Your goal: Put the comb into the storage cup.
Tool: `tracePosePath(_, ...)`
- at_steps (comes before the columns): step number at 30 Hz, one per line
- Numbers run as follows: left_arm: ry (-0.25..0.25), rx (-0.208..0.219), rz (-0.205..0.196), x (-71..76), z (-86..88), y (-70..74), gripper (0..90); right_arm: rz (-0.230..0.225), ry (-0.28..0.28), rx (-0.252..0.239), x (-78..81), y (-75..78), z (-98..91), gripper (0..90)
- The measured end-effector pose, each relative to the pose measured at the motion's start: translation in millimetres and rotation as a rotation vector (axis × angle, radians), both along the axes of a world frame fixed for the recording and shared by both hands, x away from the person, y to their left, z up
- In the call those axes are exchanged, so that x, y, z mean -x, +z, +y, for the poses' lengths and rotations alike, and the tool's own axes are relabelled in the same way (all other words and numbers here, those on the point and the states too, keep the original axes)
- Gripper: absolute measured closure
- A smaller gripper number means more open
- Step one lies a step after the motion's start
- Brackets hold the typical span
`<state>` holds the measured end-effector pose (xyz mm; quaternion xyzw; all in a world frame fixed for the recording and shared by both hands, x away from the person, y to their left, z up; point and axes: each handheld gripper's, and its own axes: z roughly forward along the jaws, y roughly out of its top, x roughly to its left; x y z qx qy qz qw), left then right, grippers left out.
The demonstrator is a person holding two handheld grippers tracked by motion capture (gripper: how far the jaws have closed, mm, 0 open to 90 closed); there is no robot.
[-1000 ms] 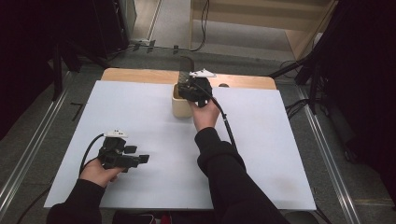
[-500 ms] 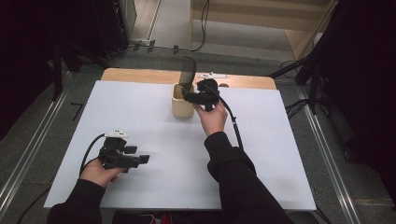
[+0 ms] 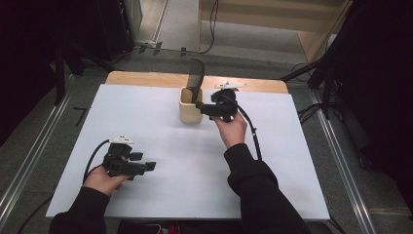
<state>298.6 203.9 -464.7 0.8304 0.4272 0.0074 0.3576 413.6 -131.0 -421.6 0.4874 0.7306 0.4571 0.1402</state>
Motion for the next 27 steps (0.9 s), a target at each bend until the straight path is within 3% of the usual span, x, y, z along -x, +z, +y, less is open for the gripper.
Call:
tracePosePath(12, 0.001, -0.004, 0.003, -2.1, -0.6, -1.1, 28.6, 0.019, 0.046, 0.001, 18.0, -4.5, -14.5, 26.4)
tracePosePath(16, -0.001, -0.003, 0.005, -2.6, -0.5, -1.1, 28.6, -0.001, 0.033, 0.030, 24.0, -9.4, -18.5, 26.3)
tracePosePath(22, -0.001, 0.005, 0.009, -3.9, -0.7, -1.2, 28.6, 0.006, 0.045, -0.011, 34.5, -16.4, -26.5, 26.4)
tracePosePath(27, -0.008, 0.004, 0.008, -5.4, -1.6, -1.2, 28.6, 0.005, 0.056, -0.001, 41.8, -17.4, -28.2, 26.3)
